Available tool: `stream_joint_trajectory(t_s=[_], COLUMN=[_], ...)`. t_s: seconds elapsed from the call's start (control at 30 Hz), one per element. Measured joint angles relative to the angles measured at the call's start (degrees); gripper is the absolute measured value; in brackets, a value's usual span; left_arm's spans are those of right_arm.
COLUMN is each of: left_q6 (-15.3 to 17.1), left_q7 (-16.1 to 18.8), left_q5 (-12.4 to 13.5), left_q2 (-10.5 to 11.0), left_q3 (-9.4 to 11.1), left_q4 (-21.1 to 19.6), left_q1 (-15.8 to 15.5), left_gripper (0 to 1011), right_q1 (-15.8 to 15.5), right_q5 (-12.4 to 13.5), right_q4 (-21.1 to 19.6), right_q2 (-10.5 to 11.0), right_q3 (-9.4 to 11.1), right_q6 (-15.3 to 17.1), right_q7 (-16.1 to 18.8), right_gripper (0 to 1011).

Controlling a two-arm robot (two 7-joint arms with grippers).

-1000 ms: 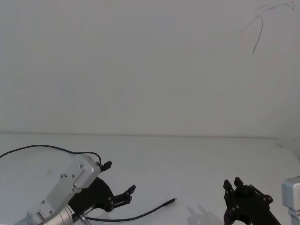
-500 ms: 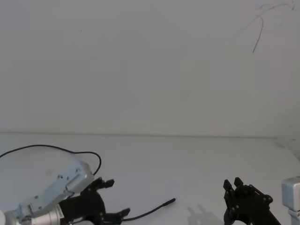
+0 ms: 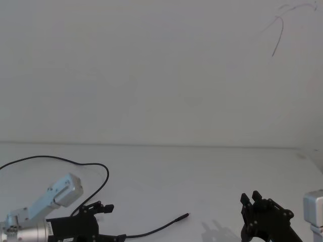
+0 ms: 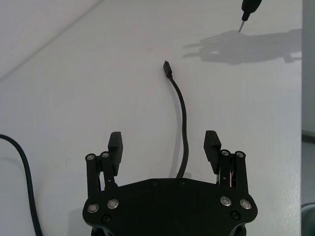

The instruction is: Pick up the data cable with the one hand.

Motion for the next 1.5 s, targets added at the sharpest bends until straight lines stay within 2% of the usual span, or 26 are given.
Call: stream_joint_trajectory(t_s=[0.33,0.5,0.87,1.07,1.2,1.5], left_q6=[-1.36,-2.27,-3.33,-3.59,-3.63,-3.67], left_q7=[-5.17,-8.28,-10.96,-10.11,-8.11,-1.38], left_q5=[-1.64,-1.95,-2.58,-3.14,-3.23,-2.31], left_q2=[-0.75,-1.88,-4.70,-6.27,-7.06,-8.52], left_q3=[1.03,2.25,3.97,4.20,4.21,4.04], left_q4=[5.85,9.44,13.43,13.61,12.77,9.52], left_q1=[-2.65,-4.52,-6.54,-6.52,-5.91,-3.60], left_gripper=[1001,1001,1001,1001,1001,1001], right_q1=[0.00,0.00,0.00,0.00,0.00,0.00], right_q5=[0.00,0.00,0.00,0.00,0.00,0.00], right_q4=[0.00,0.00,0.00,0.00,0.00,0.00], right_q2=[0.00,0.00,0.00,0.00,0.00,0.00], right_q3=[0.00,0.00,0.00,0.00,0.00,0.00], right_q6=[0.00,0.00,0.00,0.00,0.00,0.00], right_q7=[0.00,0.00,0.00,0.00,0.00,0.00], right_gripper=[251,251,251,251,251,251])
